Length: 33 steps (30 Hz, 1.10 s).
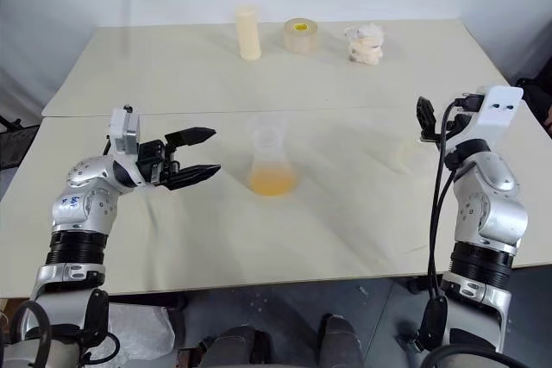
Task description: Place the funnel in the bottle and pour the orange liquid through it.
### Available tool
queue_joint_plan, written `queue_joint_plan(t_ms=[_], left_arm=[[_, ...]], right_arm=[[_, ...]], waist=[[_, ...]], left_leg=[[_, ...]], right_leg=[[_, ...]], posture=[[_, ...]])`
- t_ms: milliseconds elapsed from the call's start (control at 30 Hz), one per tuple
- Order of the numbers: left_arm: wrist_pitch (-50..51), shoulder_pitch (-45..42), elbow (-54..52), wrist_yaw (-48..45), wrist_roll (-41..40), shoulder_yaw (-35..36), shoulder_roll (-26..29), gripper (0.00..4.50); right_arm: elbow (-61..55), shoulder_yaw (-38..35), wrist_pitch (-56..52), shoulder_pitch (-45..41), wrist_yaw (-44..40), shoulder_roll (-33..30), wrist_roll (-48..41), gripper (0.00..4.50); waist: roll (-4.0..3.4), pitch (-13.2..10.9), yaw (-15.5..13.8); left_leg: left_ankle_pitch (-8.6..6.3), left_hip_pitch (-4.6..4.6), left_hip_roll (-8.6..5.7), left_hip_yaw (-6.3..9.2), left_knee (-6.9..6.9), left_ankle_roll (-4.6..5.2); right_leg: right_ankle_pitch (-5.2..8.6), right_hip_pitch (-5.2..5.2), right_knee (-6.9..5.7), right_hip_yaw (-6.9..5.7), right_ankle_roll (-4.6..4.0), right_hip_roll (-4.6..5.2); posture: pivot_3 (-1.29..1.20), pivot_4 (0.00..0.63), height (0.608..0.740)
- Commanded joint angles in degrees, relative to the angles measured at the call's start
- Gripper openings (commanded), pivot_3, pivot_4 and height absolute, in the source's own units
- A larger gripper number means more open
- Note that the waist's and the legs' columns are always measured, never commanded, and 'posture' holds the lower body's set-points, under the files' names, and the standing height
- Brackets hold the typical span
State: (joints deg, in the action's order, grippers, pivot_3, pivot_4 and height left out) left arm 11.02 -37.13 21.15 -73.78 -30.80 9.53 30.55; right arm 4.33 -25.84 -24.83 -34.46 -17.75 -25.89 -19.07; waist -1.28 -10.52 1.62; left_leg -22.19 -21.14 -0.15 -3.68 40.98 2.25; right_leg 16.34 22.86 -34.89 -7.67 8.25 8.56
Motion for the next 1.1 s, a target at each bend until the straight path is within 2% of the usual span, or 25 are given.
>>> queue_joint_plan(t_ms=[33,233,433,600,700,800,900,1100], left_arm=[[1.6,0.1,-2.0,3.0,1.8,0.0,2.3,4.50],[1.8,0.2,-2.7,3.8,2.7,-0.4,3.1,4.50],[8.2,0.8,-4.8,3.9,-1.6,1.7,3.6,4.50],[6.7,1.9,-3.5,7.5,0.6,2.5,3.3,4.50],[8.1,3.8,-4.8,9.1,4.0,-0.3,5.4,4.50],[9.4,5.1,-6.0,8.9,3.5,-0.3,6.3,4.50],[4.6,7.6,-7.7,7.1,3.8,0.4,6.2,4.50],[1.9,11.3,-8.9,4.5,1.8,2.7,6.5,4.50]], right_arm=[[-5.2,-0.6,2.1,-0.5,0.1,-2.1,-1.1,4.48],[-8.0,-1.1,1.7,-2.7,-1.2,-5.5,-3.4,4.48],[-14.4,2.1,-7.5,-4.4,-12.6,-12.9,-13.5,4.48],[-24.2,6.6,-14.4,6.4,-27.5,-20.3,-21.5,4.48],[-26.6,9.5,-12.6,15.8,-36.7,-25.1,-20.7,4.48],[-24.7,10.8,-10.2,19.5,-39.1,-25.7,-19.0,4.48],[-22.7,11.8,-7.0,22.1,-41.3,-25.2,-16.8,4.48],[-18.6,11.4,-2.2,25.7,-43.6,-24.1,-14.7,4.48]], waist=[[0.00,0.0,0.0],[0.00,0.0,-0.1],[0.00,0.0,0.0],[0.11,0.0,-0.7],[0.16,0.0,-1.6],[0.27,-0.1,-1.8],[0.31,-0.1,-1.9],[0.32,-0.1,-1.9]], left_leg=[[0.00,0.01,0.00,0.00,0.00,0.00],[0.00,-0.02,-0.02,0.01,0.00,0.00],[0.00,-0.01,0.03,0.01,-0.01,0.00],[0.00,-0.03,0.00,0.05,0.01,0.01],[-0.02,-0.04,-0.06,-0.05,0.05,0.04],[-0.03,-0.05,-0.07,-0.11,0.12,0.05],[-0.02,-0.02,0.00,-0.11,0.19,0.05],[-0.02,-0.02,-0.01,-0.10,0.16,0.05]], right_leg=[[0.00,0.00,0.00,0.00,0.00,0.00],[0.00,0.00,0.02,0.00,0.00,0.01],[0.00,0.00,0.03,-0.04,0.00,-0.02],[0.00,-0.02,0.03,-0.05,0.00,-0.01],[-0.02,-0.03,0.12,-0.01,0.03,0.02],[-0.03,-0.07,0.16,0.01,0.05,0.02],[-0.03,-0.12,0.18,0.00,0.05,0.02],[-0.03,-0.12,0.20,-0.03,0.05,0.02]], posture=[[0.00,0.150,0.740],[0.00,0.150,0.740],[0.00,0.150,0.740],[0.00,0.150,0.740],[0.00,0.150,0.740],[0.00,0.150,0.740],[0.00,0.150,0.740],[0.00,0.150,0.740]])
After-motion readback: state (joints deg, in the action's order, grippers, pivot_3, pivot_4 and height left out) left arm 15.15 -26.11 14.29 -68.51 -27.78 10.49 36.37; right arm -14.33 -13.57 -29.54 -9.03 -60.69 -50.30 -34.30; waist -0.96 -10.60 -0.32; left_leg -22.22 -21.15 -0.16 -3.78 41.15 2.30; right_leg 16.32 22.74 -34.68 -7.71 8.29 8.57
